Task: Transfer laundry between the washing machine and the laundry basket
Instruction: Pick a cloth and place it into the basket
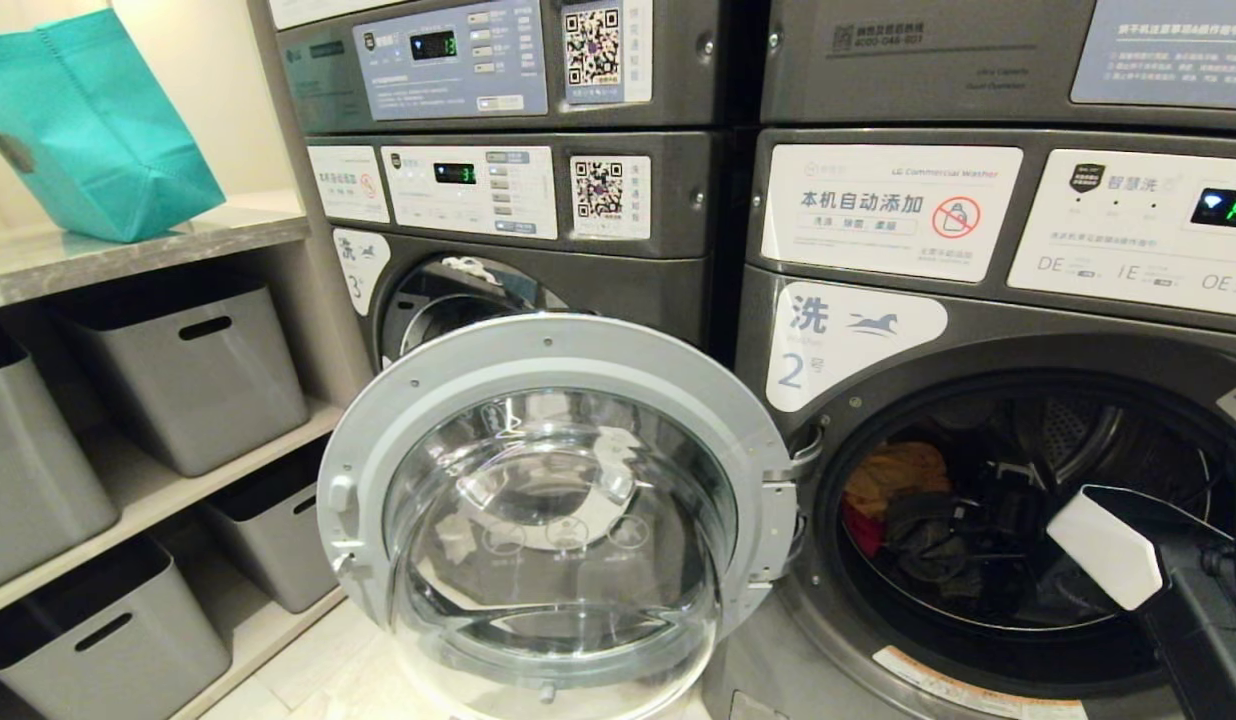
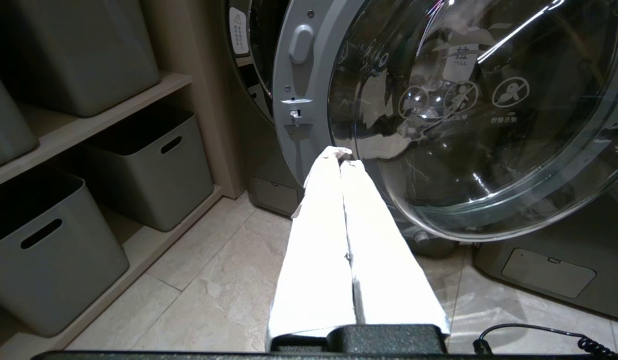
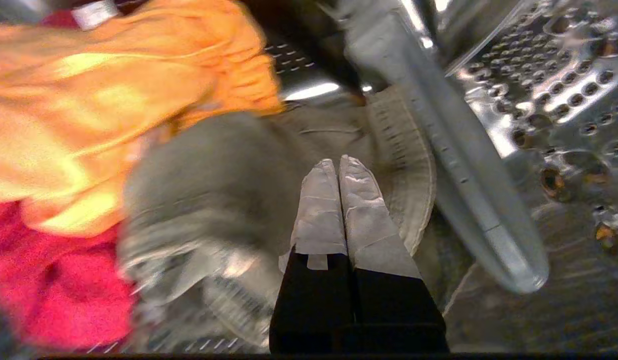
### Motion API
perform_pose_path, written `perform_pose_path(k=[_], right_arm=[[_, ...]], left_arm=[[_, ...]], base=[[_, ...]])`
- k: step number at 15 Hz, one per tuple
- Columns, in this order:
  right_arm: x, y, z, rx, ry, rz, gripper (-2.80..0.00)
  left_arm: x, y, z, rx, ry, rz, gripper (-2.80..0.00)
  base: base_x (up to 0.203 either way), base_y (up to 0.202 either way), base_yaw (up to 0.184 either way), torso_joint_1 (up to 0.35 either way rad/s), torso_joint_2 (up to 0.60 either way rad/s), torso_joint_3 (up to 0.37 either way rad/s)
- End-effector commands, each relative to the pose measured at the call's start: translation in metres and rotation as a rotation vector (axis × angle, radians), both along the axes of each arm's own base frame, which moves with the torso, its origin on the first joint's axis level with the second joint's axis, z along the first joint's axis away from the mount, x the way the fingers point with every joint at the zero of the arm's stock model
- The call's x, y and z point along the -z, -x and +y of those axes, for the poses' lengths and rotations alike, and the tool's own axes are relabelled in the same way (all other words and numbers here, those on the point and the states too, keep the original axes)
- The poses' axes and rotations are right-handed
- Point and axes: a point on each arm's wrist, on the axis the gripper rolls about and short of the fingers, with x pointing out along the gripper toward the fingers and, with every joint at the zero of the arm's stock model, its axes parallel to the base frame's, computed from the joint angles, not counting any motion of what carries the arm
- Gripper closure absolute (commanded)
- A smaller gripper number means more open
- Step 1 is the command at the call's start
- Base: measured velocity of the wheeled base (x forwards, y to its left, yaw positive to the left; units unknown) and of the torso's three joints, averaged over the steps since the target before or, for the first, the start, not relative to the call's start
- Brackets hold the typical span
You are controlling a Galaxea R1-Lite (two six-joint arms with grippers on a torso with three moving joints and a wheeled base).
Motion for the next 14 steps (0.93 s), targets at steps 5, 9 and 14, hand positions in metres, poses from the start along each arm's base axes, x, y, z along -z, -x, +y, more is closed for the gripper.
perform_pose_path(k=[5, 9, 14], right_arm=[[0.026, -0.001, -0.02, 0.03, -0.001, -0.002, -2.8], [0.026, -0.002, -0.024, 0.036, -0.009, 0.006, -2.8], [0.03, -0.002, -0.023, 0.027, -0.032, 0.049, -2.8]], left_arm=[[0.0, 0.0, 0.0, 0.0, -0.025, 0.003, 0.0], [0.0, 0.0, 0.0, 0.0, -0.025, 0.003, 0.0], [0.0, 0.0, 0.0, -0.001, -0.024, 0.003, 0.0]], base=[[0.0, 0.0, 0.0, 0.0, 0.0, 0.0], [0.0, 0.0, 0.0, 0.0, 0.0, 0.0], [0.0, 0.0, 0.0, 0.0, 0.0, 0.0]])
